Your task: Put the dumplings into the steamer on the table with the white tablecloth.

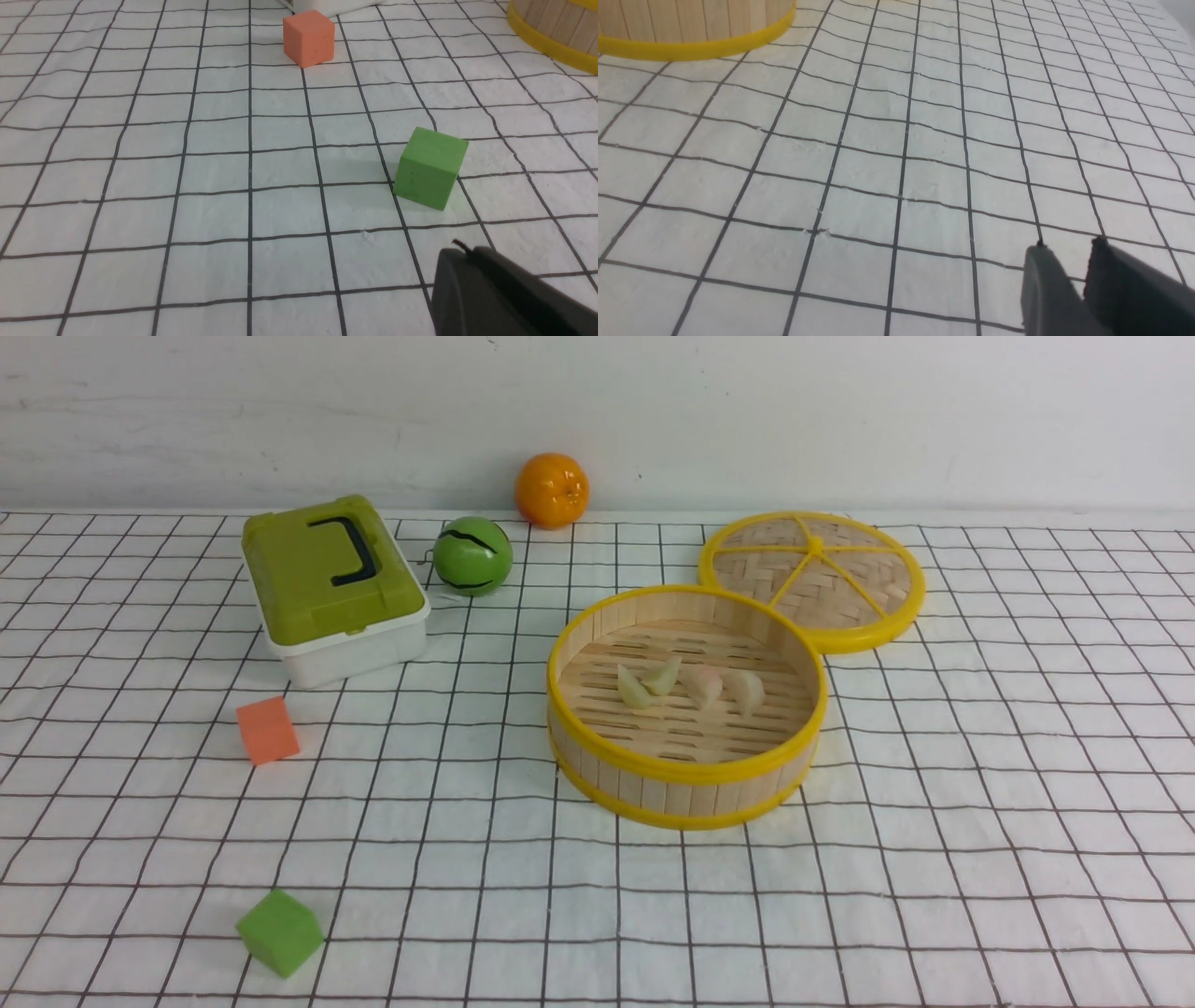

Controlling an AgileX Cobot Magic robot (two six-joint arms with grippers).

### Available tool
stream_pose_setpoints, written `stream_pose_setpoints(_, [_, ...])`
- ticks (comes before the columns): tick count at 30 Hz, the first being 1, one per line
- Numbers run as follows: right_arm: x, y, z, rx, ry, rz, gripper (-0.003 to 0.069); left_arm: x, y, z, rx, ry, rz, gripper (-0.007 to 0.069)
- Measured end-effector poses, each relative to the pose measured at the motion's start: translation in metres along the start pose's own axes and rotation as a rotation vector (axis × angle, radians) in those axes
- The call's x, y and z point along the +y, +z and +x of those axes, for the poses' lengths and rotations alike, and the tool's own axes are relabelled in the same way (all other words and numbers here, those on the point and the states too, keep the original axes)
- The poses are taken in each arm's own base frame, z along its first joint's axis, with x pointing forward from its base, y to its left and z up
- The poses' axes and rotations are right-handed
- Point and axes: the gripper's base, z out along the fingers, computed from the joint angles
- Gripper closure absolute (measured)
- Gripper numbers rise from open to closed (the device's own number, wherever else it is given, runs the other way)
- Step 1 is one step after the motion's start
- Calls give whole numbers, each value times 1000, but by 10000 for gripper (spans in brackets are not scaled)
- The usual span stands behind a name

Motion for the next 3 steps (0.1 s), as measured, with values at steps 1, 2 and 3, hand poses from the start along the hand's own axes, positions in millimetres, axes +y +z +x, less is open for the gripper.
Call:
stream_pose_setpoints(1, [0, 0, 0, 0, 0, 0, 515, 0, 0, 0, 0, 0, 0, 629])
stream_pose_setpoints(2, [0, 0, 0, 0, 0, 0, 514, 0, 0, 0, 0, 0, 0, 627])
stream_pose_setpoints(3, [0, 0, 0, 0, 0, 0, 513, 0, 0, 0, 0, 0, 0, 626])
